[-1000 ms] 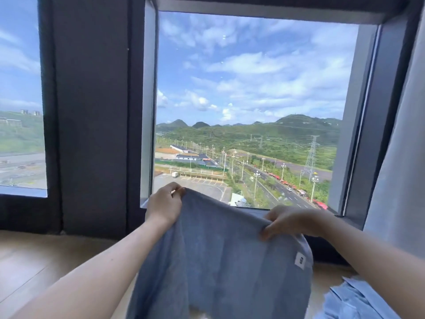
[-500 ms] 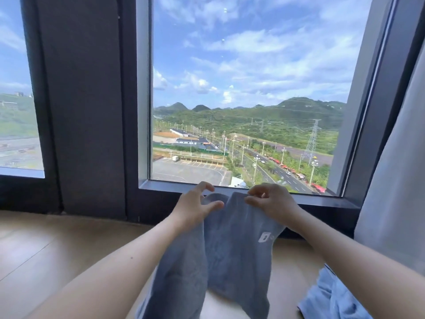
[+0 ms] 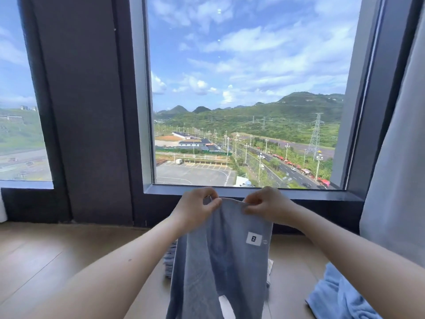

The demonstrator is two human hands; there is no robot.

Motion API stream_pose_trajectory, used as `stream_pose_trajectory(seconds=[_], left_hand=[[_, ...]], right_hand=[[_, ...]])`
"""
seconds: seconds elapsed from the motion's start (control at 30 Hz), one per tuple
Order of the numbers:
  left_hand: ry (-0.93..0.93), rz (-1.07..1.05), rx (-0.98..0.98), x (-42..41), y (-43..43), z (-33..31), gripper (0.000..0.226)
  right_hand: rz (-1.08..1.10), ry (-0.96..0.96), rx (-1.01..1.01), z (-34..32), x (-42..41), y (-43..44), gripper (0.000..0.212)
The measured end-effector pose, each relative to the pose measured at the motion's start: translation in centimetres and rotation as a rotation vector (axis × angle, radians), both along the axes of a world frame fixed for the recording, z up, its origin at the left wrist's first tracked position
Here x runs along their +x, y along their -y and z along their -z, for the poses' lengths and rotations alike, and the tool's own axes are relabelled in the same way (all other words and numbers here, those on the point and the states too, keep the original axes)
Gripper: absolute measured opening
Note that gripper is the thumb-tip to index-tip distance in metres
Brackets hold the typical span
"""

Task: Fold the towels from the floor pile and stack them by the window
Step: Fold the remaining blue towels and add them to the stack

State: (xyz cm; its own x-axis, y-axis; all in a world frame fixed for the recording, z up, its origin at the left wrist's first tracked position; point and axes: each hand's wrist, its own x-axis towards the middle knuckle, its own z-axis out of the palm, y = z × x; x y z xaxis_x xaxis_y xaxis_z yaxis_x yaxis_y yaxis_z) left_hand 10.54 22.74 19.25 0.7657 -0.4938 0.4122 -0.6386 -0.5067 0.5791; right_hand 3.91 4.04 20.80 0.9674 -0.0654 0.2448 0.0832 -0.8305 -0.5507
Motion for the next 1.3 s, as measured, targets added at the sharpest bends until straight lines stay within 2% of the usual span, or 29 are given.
stream_pose_trajectory(seconds=[0.13,0.33,0.47,0.6,0.63,0.67,0.73,0.83,1.03,1.13,1.2,1.3], left_hand=[[0.046,-0.084,-0.074,0.5,-1.6,-0.7,0.018],[0.012,-0.151,-0.153,0.5,-1.8,0.9,0.021],[-0.001,-0.072,-0.181,0.0,-0.8,1.0,0.016],[-0.035,-0.039,-0.206,0.0,-0.2,1.2,0.016],[-0.044,-0.035,-0.208,0.0,-0.1,1.2,0.016],[-0.051,-0.031,-0.213,-0.1,-0.1,1.3,0.016],[-0.061,-0.028,-0.239,-0.1,-0.2,1.2,0.015],[-0.077,-0.034,-0.248,-0.1,-0.5,1.2,0.015],[-0.08,-0.063,-0.191,0.3,-0.5,1.4,0.022],[-0.145,-0.085,-0.185,0.6,0.2,1.6,0.01],[-0.241,-0.067,-0.18,0.5,0.6,1.8,0.013],[-0.321,0.026,-0.134,0.3,0.9,2.3,0.021]], right_hand=[[0.025,-0.113,0.011,0.7,-0.6,1.6,0.016],[0.071,0.043,0.242,0.5,-1.8,1.9,0.019],[0.056,0.032,0.214,0.9,-1.9,1.4,0.008],[0.08,0.014,0.07,1.6,-1.3,1.0,0.04],[0.094,0.016,0.028,1.8,-1.1,1.0,0.043],[0.1,0.021,0.011,1.8,-1.0,1.0,0.037],[0.106,0.033,0.022,1.9,-0.9,1.0,0.011],[0.128,0.09,0.103,1.8,-0.8,1.3,0.033],[0.169,0.212,0.199,1.5,-1.4,2.1,0.035],[0.174,0.227,0.223,1.4,-1.4,2.0,0.042],[0.171,0.225,0.225,1.6,-1.3,1.9,0.037],[0.147,0.249,0.221,1.7,-1.3,1.2,0.011]])
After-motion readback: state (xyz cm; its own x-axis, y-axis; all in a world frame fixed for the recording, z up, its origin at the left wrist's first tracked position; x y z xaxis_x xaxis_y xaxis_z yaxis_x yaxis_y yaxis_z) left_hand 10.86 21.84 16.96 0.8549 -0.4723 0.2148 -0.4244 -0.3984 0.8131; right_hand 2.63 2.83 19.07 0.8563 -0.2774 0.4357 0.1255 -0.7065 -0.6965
